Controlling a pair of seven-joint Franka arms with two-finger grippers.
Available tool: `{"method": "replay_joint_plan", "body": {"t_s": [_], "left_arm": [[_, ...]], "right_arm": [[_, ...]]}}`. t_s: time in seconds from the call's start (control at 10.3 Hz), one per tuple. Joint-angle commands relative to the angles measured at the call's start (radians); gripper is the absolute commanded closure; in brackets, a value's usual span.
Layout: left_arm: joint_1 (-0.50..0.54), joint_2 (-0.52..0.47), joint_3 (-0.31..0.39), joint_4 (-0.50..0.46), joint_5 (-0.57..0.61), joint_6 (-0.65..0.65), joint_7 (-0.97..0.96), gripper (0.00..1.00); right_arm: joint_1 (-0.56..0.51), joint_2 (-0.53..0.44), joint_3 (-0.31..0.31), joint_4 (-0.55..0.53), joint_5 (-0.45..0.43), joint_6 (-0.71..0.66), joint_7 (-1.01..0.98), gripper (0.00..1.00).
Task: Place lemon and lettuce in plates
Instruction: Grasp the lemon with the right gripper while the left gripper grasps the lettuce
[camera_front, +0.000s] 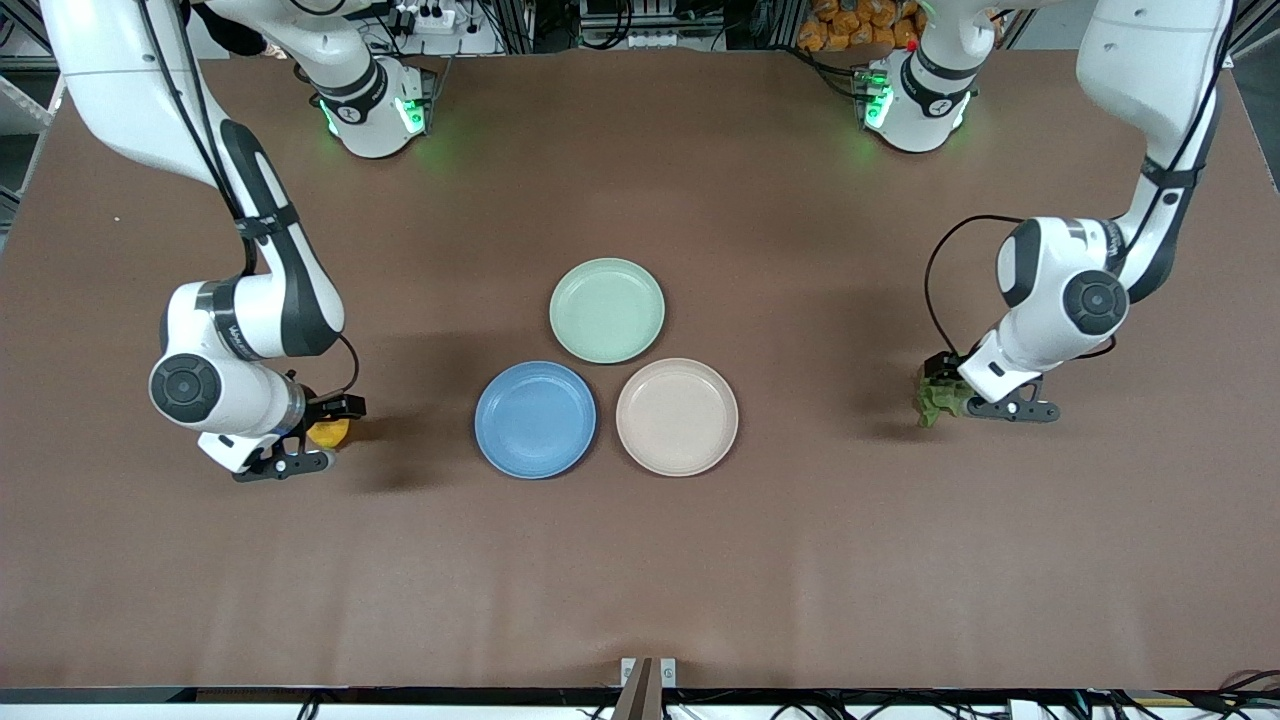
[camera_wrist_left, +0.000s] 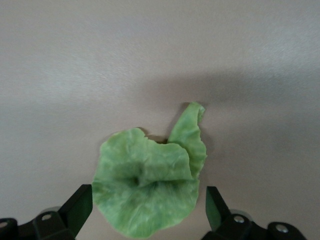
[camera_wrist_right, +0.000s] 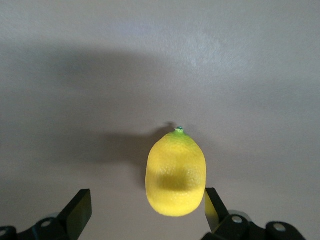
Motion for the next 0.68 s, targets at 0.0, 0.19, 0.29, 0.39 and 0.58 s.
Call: {"method": "replay_joint_plan", "body": {"t_s": [0.0, 0.19, 0.29, 0.39, 0.58], "left_arm": [[-0.016, 0.027, 0.002, 0.015, 0.026, 0.031, -0.005, 0.04], [-0.026, 0.044, 0.002, 0.017, 0.026, 0.034, -0.008, 0.26], [-0.026, 0.062, 0.003, 0.018, 0.027, 0.049, -0.008, 0.28], [-0.026, 0.073, 0.006, 0.018, 0.027, 0.062, -0.007, 0.32], [-0.023, 0.082, 0.006, 0.021, 0.071, 0.066, -0.008, 0.53]], "right_arm": [[-0.014, 0.014, 0.008, -0.013, -0.08, 0.017, -0.005, 0.0], [-0.027, 0.019, 0.008, -0.015, -0.082, 0.023, -0.005, 0.0], [-0.028, 0.028, 0.008, -0.016, -0.083, 0.035, -0.005, 0.0], [-0.033, 0.039, 0.008, -0.016, -0.082, 0.049, -0.005, 0.0], [-0.044, 0.054, 0.009, -0.016, -0.08, 0.053, -0.004, 0.0]]}}
